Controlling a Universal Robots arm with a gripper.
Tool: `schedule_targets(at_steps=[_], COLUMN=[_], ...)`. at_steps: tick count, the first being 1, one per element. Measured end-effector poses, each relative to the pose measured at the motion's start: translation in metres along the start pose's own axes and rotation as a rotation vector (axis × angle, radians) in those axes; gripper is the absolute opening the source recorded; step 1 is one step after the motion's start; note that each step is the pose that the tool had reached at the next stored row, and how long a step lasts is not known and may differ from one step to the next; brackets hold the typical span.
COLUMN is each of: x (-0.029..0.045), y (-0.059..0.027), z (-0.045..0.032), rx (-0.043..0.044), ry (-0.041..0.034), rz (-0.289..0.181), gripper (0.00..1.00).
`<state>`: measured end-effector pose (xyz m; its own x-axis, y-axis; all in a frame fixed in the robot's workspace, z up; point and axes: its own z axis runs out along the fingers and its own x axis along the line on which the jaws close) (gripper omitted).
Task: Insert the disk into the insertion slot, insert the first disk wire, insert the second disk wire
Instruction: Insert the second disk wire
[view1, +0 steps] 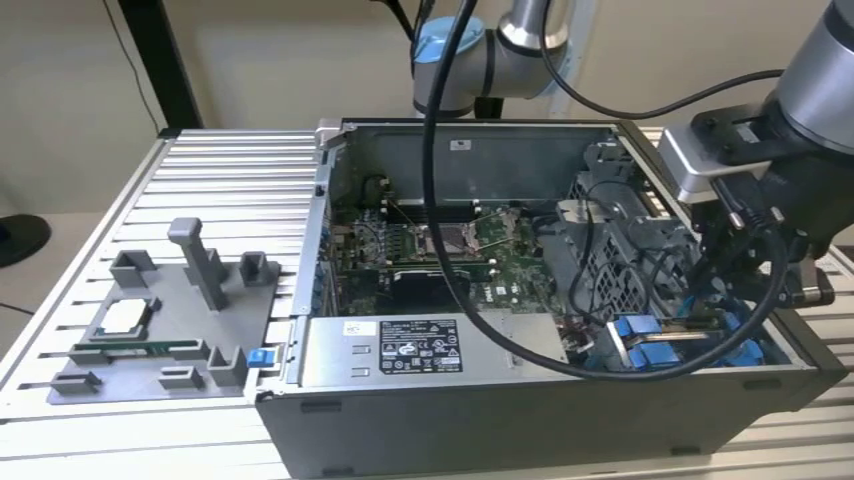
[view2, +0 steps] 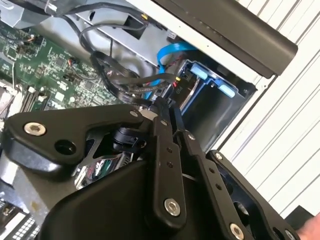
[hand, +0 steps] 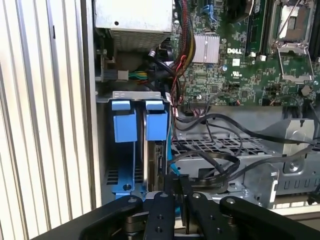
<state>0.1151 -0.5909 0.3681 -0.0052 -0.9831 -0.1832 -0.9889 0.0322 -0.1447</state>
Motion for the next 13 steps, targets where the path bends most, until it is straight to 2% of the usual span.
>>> schedule_targets(at_steps=[9, 13], x=[0.0031, 0.0042], y=[0.0051, 0.0058], z=[0.0154, 0.0203], rx=[0.0044, -0.0017], ry=[0.0041, 0.0050], rz=[0.025, 0.029], gripper=[0.00, 0.00])
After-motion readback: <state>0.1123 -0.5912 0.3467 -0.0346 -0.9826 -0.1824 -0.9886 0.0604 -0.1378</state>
